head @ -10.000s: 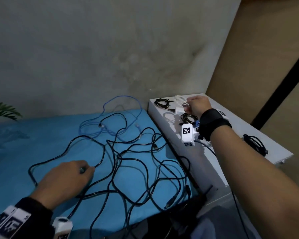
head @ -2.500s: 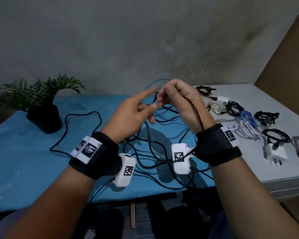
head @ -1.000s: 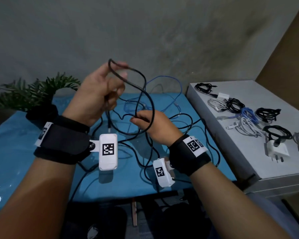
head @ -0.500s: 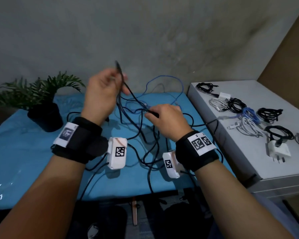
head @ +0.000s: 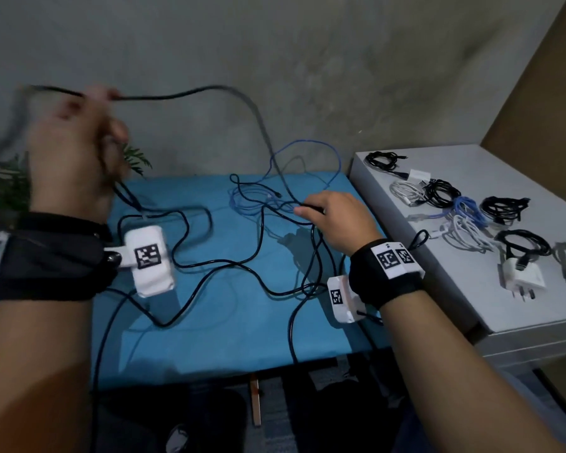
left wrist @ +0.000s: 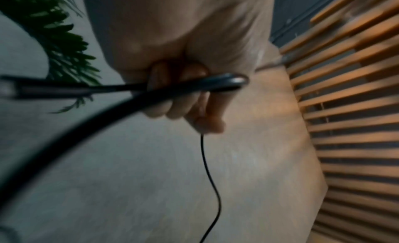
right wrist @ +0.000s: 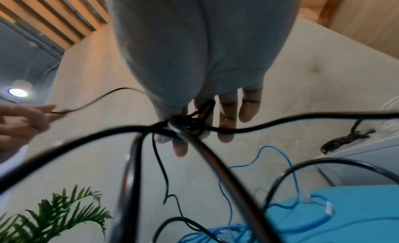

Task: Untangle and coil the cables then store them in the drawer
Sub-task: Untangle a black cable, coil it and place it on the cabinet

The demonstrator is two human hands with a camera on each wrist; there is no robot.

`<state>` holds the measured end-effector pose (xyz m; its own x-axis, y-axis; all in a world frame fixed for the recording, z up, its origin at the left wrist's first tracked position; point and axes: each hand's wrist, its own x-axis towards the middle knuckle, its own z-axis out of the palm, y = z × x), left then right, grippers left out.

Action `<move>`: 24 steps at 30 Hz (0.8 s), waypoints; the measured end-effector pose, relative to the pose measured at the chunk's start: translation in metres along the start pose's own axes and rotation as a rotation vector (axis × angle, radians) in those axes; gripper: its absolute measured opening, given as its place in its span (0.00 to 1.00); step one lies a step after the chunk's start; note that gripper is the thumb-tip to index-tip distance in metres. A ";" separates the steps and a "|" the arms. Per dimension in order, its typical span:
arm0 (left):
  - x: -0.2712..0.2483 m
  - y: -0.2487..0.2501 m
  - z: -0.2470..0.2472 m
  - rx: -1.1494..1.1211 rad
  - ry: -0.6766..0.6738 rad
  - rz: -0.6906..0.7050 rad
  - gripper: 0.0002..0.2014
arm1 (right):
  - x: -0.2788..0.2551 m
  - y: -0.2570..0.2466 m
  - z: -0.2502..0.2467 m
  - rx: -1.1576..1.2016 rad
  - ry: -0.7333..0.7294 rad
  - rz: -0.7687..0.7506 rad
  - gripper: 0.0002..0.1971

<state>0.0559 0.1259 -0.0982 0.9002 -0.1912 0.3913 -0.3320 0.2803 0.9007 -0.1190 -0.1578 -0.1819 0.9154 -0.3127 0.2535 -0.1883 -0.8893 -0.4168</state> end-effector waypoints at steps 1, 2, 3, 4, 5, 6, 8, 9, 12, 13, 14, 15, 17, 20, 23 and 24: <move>-0.009 -0.002 0.014 0.049 -0.074 -0.074 0.07 | 0.001 -0.003 -0.001 0.012 0.048 -0.015 0.15; -0.019 -0.004 0.030 0.117 -0.177 -0.126 0.07 | 0.001 -0.007 -0.002 0.013 0.093 -0.037 0.14; -0.031 -0.009 0.049 0.214 -0.272 -0.177 0.06 | 0.002 -0.010 -0.004 0.006 0.129 -0.060 0.15; -0.037 -0.017 0.059 0.289 -0.330 -0.235 0.05 | 0.002 -0.013 -0.006 -0.004 0.149 -0.088 0.16; -0.045 -0.026 0.068 0.342 -0.397 -0.308 0.05 | 0.002 -0.017 -0.009 -0.018 0.151 -0.113 0.16; -0.050 -0.034 0.075 0.370 -0.456 -0.364 0.06 | 0.003 -0.021 -0.011 -0.038 0.147 -0.140 0.16; -0.061 -0.039 0.092 0.380 -0.527 -0.425 0.09 | 0.002 -0.028 -0.015 -0.086 0.137 -0.196 0.15; -0.068 -0.039 0.100 0.346 -0.569 -0.428 0.11 | 0.002 -0.032 -0.016 -0.108 0.130 -0.220 0.15; -0.075 -0.043 0.114 0.331 -0.520 -0.437 0.19 | -0.001 -0.039 -0.017 -0.168 0.088 -0.242 0.18; -0.075 -0.046 0.116 0.316 -0.504 -0.438 0.20 | -0.001 -0.038 -0.017 -0.167 0.086 -0.243 0.18; -0.077 -0.044 0.116 0.305 -0.488 -0.450 0.20 | -0.002 -0.038 -0.017 -0.156 0.084 -0.245 0.17; -0.077 -0.045 0.117 0.266 -0.458 -0.453 0.19 | -0.002 -0.038 -0.018 -0.150 0.076 -0.249 0.17; -0.081 -0.047 0.116 0.174 -0.412 -0.451 0.15 | -0.002 -0.038 -0.017 -0.159 0.057 -0.268 0.17; -0.082 -0.041 0.116 0.156 -0.333 -0.397 0.15 | -0.004 -0.040 -0.016 -0.117 0.057 -0.234 0.19; -0.076 -0.035 0.114 0.179 -0.289 -0.224 0.10 | -0.005 -0.038 -0.019 -0.077 0.038 -0.200 0.19; -0.076 -0.032 0.110 0.168 -0.272 -0.115 0.10 | -0.005 -0.037 -0.021 -0.087 0.022 -0.205 0.18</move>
<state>-0.0332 0.0286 -0.1358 0.8338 -0.4625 0.3014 -0.2951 0.0880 0.9514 -0.1237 -0.1303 -0.1496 0.9298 -0.1291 0.3447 -0.0303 -0.9602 -0.2778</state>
